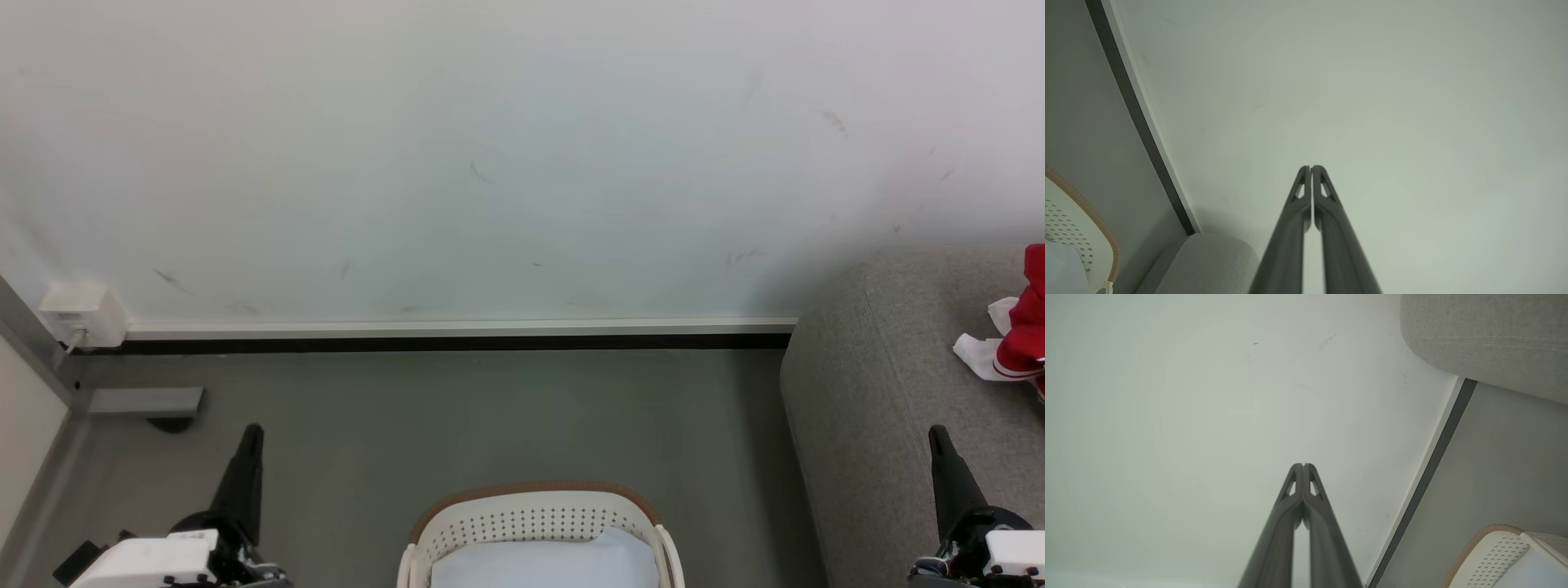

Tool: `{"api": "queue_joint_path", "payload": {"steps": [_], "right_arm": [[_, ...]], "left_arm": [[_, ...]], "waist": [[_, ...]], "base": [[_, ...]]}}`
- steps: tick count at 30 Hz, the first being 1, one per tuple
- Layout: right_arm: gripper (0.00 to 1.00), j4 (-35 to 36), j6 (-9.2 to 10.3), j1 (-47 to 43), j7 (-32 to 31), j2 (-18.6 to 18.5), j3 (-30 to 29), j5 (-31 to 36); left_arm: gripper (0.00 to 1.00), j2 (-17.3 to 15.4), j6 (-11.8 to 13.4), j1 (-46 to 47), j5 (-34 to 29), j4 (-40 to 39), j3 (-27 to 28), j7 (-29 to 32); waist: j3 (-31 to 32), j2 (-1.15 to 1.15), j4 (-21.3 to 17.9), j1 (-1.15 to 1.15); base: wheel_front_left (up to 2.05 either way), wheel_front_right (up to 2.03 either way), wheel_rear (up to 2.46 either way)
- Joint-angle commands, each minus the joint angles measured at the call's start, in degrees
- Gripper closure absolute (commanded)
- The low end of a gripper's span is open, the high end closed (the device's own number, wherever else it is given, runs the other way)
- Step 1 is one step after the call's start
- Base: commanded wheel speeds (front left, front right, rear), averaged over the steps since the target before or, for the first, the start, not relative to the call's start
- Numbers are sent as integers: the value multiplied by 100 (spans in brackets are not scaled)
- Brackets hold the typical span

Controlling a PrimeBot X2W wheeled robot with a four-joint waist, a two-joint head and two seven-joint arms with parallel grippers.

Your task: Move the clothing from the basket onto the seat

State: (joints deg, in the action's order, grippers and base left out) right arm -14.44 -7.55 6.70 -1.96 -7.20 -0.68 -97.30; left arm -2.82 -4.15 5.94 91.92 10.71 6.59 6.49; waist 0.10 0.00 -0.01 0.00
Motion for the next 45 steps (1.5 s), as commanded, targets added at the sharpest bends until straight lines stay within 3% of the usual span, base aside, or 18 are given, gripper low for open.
{"api": "queue_joint_path", "payload": {"steps": [1, 45], "right_arm": [[100, 27, 12, 41, 8, -41, 6, -55], [100, 56, 12, 26, 160, -182, 193, -211]], "left_arm": [[100, -9, -10, 44, 81, -13, 19, 26], [100, -9, -10, 43, 81, -14, 18, 26]], "waist": [[0, 0, 0, 0], [-1, 0, 0, 0]], "base": [[0, 0, 0], [0, 0, 0]]}}
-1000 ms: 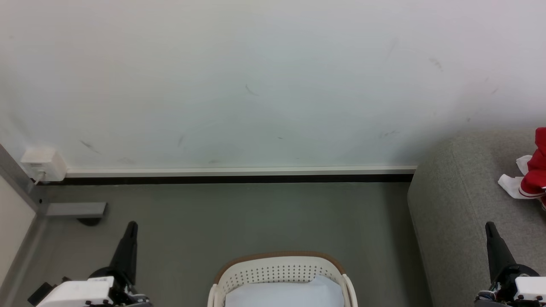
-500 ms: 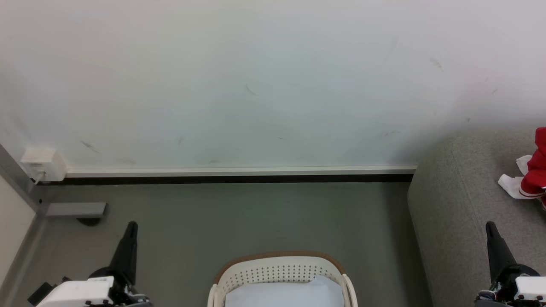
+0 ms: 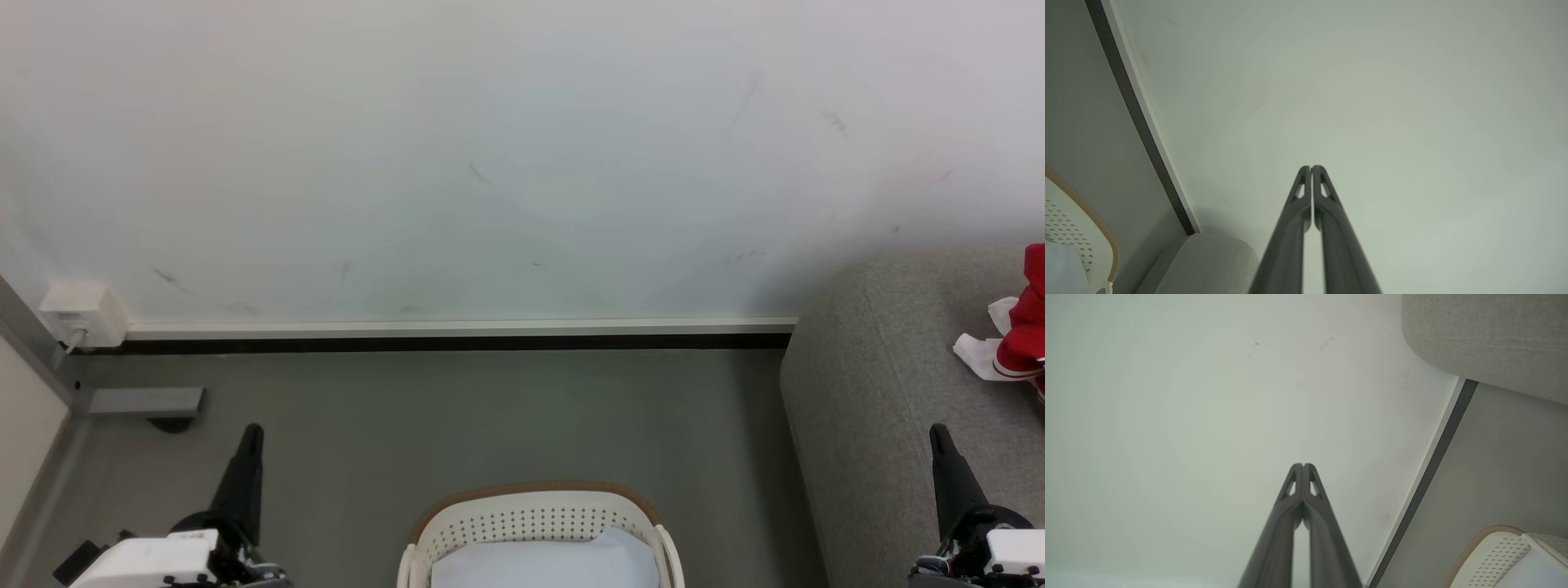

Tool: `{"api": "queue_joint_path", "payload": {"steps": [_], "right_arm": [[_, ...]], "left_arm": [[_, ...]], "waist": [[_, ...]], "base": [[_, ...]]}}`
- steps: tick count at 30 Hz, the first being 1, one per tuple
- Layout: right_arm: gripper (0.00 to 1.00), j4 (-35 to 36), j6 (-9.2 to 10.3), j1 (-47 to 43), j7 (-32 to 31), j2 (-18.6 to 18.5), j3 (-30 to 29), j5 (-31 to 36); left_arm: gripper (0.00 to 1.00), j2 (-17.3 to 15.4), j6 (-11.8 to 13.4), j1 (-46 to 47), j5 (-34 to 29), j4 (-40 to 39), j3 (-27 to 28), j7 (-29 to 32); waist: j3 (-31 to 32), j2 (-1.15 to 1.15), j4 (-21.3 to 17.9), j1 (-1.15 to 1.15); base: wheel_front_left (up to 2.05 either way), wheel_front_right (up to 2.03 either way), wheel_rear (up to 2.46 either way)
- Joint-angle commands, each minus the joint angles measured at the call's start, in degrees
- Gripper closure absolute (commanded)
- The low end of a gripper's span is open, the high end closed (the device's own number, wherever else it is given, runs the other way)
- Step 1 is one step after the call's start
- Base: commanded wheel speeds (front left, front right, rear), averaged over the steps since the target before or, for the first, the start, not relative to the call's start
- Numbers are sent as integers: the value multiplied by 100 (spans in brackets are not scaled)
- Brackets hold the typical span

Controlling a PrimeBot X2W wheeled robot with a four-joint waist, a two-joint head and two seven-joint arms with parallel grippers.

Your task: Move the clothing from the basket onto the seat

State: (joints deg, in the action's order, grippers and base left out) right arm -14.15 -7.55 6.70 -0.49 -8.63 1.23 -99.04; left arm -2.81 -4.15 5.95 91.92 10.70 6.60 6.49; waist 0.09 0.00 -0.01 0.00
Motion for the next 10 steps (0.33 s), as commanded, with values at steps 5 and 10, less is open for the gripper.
{"api": "queue_joint_path", "payload": {"steps": [5, 10], "right_arm": [[100, 27, 12, 24, 40, -57, 28, -47], [100, 29, 12, 23, 42, -72, 47, -70]], "left_arm": [[100, -10, -10, 41, 81, -14, 17, 26], [100, -11, -10, 41, 81, -14, 17, 26]], "waist": [[0, 0, 0, 0], [0, 0, 0, 0]], "base": [[0, 0, 0], [0, 0, 0]]}}
